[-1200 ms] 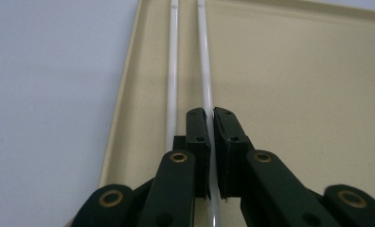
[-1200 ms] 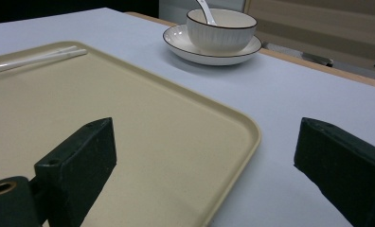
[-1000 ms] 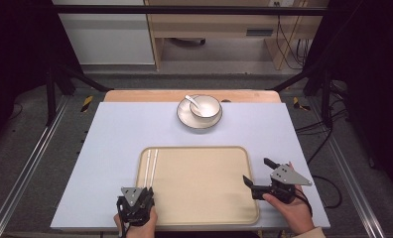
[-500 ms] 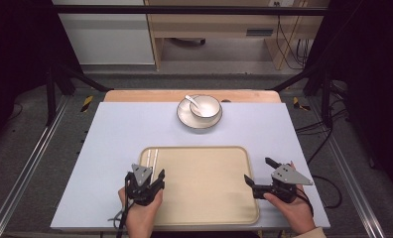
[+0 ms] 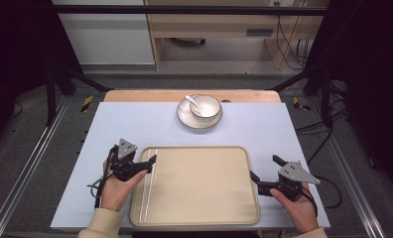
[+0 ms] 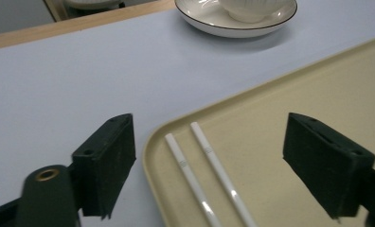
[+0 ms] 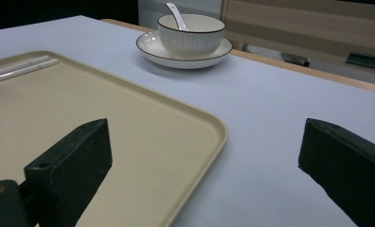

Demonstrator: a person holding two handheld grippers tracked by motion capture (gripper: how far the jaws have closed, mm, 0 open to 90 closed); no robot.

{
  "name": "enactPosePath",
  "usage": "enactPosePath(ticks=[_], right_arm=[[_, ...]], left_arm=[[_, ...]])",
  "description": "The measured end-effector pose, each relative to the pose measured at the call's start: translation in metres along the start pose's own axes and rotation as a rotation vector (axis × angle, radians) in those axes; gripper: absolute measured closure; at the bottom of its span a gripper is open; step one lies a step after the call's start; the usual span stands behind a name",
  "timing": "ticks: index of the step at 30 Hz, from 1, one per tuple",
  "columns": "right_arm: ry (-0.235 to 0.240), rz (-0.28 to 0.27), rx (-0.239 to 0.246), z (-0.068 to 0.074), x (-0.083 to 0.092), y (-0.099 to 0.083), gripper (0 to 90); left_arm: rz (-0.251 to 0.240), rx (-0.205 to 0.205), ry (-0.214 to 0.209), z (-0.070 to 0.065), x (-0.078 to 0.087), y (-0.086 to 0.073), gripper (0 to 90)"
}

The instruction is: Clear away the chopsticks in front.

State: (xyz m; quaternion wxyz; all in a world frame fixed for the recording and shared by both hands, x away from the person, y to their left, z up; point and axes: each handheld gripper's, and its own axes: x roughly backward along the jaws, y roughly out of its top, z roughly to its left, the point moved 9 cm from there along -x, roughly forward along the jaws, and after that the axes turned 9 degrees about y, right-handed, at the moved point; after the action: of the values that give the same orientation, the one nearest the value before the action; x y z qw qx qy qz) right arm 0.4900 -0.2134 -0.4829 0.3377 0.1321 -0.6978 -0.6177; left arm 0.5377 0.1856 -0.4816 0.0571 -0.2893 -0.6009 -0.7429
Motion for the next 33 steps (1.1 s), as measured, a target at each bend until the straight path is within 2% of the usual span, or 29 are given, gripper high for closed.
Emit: enactPosePath(ticks=[4, 6, 7, 13, 15, 17, 22, 25, 30, 33], right_arm=[[-0.003, -0.014, -0.001, -0.002, 0.002, 0.002, 3.7], [0.002, -0.031, -0.019, -0.003, 0.003, 0.004, 3.8], [0.005, -0.041, -0.028, -0.003, 0.003, 0.005, 3.8], [-0.012, -0.035, -0.008, -0.005, 0.003, 0.005, 3.9], [-0.016, -0.036, -0.004, -0.006, 0.003, 0.005, 3.8], [-0.024, -0.041, -0.004, -0.007, 0.003, 0.005, 3.8], [-0.041, -0.05, 0.013, -0.012, 0.003, 0.005, 3.9], [-0.048, -0.068, 0.019, -0.015, 0.004, 0.006, 4.2], [-0.054, -0.102, 0.021, -0.019, 0.009, 0.009, 4.3], [-0.049, -0.122, 0.02, -0.02, 0.011, 0.011, 3.7]], left_arm=[[-0.066, -0.013, -0.009, 0.017, 0.007, -0.001, 10.2], [-0.082, -0.032, -0.002, 0.026, 0.008, -0.001, 8.6], [-0.104, -0.031, -0.003, 0.032, 0.01, 0.0, 7.2], [-0.184, 0.017, -0.013, 0.053, 0.022, 0.002, 5.8], [-0.211, 0.008, -0.026, 0.057, 0.027, 0.003, 5.8], [-0.228, -0.006, -0.026, 0.06, 0.03, 0.002, 5.8], [-0.255, 0.003, -0.058, 0.065, 0.031, -0.003, 4.9], [-0.288, 0.035, -0.088, 0.065, 0.032, -0.003, 4.8], [-0.353, 0.015, -0.102, 0.062, 0.039, 0.005, 4.8], [-0.391, 0.022, -0.116, 0.062, 0.045, 0.01, 4.8]])
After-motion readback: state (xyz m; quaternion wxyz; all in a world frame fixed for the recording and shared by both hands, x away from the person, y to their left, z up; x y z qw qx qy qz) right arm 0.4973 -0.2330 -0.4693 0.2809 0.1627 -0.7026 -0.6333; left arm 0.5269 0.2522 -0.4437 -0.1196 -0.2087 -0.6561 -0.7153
